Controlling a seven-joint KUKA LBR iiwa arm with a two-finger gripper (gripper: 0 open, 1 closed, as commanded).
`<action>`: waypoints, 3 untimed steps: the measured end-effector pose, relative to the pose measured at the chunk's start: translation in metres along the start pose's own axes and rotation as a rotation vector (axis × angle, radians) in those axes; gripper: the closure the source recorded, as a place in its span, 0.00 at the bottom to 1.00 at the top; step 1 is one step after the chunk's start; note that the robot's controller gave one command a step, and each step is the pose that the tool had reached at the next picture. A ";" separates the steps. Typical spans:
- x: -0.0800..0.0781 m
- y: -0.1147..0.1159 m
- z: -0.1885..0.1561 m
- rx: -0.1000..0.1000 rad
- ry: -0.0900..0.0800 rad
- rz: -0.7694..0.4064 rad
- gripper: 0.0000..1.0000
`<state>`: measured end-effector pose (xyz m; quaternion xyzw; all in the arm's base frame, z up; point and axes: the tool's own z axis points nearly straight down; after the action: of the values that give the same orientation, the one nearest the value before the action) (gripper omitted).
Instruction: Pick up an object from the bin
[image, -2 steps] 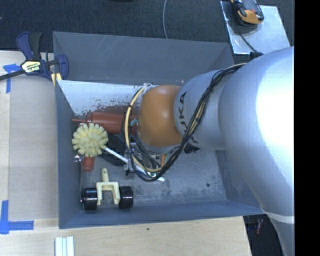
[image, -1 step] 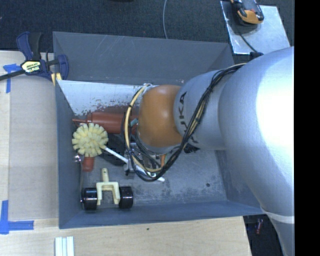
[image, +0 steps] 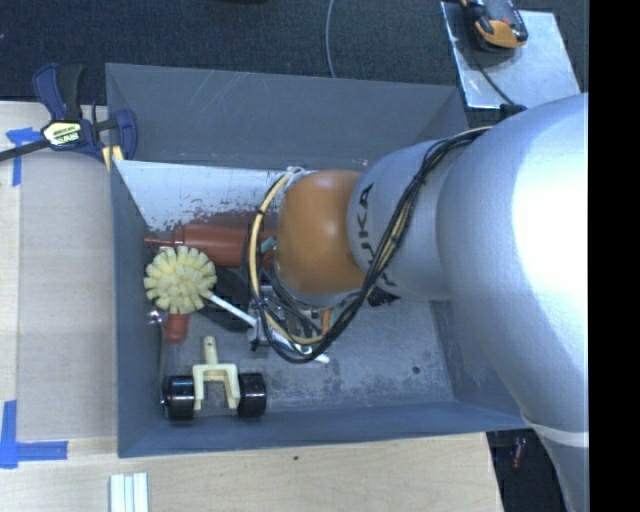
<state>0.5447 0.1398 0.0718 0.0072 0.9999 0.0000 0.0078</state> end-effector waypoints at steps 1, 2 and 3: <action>0.000 0.000 0.000 0.000 0.000 0.000 1.00; 0.000 0.000 0.000 0.000 0.000 0.000 1.00; -0.001 -0.002 -0.163 -0.001 -0.004 -0.012 1.00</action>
Offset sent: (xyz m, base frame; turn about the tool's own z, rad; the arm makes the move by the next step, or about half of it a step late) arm 0.0000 0.0000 0.0000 0.0000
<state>0.5430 0.1380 0.2343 0.0010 0.9999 0.0004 0.0101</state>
